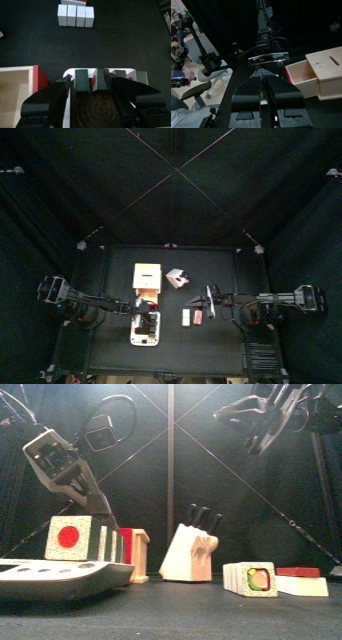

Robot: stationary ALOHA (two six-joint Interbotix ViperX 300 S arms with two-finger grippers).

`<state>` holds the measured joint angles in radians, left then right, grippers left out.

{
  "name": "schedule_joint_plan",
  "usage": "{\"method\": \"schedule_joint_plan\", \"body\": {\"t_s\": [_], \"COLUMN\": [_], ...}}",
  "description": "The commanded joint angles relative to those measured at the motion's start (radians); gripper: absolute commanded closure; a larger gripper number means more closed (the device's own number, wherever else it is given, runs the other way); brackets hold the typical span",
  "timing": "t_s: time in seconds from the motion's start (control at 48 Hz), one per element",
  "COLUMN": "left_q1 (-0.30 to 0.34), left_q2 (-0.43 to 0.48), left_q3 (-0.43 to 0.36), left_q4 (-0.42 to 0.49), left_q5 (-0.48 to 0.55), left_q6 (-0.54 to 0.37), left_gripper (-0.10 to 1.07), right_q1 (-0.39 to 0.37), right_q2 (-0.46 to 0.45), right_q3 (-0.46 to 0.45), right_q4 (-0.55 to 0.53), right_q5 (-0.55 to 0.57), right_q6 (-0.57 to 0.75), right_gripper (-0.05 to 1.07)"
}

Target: Grab green sushi piece off stove

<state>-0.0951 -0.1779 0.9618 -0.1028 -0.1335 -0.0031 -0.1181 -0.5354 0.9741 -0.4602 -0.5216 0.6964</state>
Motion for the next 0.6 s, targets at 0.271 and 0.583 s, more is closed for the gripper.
{"method": "schedule_joint_plan", "body": {"t_s": [0.271, 0.583], "left_q1": [0.026, 0.04], "left_q2": [0.029, 0.032], "left_q3": [-0.025, -0.025], "left_q4": [0.011, 0.018], "left_q5": [0.005, 0.008], "left_q6": [0.014, 0.014], "left_gripper": [0.08, 0.08], "right_q1": [-0.005, -0.006], "right_q2": [0.017, 0.018], "right_q3": [-0.025, -0.025], "right_q4": [-0.002, 0.0], "right_q5": [-0.009, -0.009], "right_q6": [-0.003, -0.003], "right_gripper": [0.65, 0.65]}}
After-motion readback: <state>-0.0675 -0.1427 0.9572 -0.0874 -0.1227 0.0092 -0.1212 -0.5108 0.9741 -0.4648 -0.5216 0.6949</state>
